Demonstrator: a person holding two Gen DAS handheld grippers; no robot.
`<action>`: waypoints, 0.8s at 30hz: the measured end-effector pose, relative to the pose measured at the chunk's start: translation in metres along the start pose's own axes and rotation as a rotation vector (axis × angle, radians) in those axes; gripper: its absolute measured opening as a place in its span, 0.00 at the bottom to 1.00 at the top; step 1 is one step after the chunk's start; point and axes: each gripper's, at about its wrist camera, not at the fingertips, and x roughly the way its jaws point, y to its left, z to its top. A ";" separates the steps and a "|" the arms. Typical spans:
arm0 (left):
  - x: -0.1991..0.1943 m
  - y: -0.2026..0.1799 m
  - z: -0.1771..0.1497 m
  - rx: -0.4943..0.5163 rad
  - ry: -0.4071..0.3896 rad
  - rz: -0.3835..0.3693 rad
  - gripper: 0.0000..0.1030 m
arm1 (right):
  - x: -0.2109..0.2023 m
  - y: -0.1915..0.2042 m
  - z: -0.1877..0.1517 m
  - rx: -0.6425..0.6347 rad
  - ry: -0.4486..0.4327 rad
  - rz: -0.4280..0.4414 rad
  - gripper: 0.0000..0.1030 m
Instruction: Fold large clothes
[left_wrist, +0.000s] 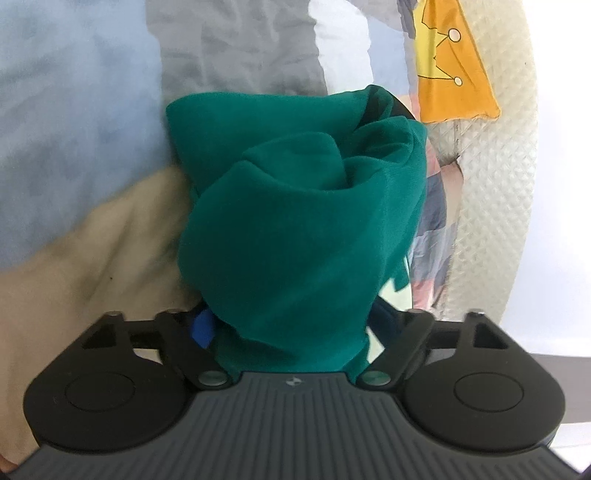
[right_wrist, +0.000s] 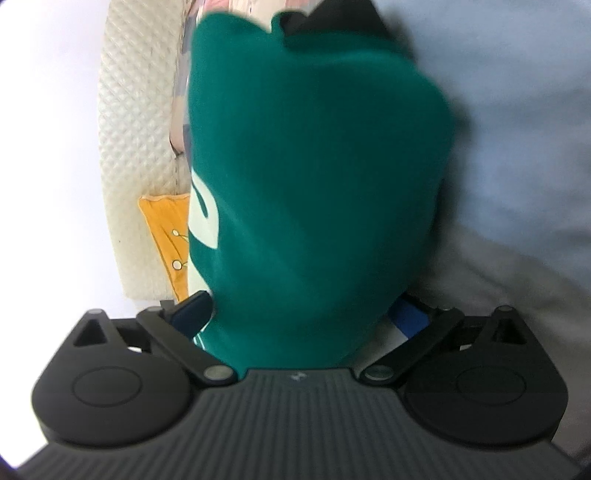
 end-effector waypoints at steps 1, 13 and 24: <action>-0.001 -0.001 0.000 0.009 -0.001 0.002 0.71 | 0.004 0.000 0.000 0.011 0.001 0.006 1.00; -0.007 -0.001 0.002 0.058 -0.005 -0.037 0.68 | 0.009 -0.002 0.010 0.028 -0.096 0.040 0.75; 0.007 0.004 0.006 -0.001 0.044 -0.052 0.99 | 0.010 -0.009 0.015 0.003 -0.107 0.063 0.55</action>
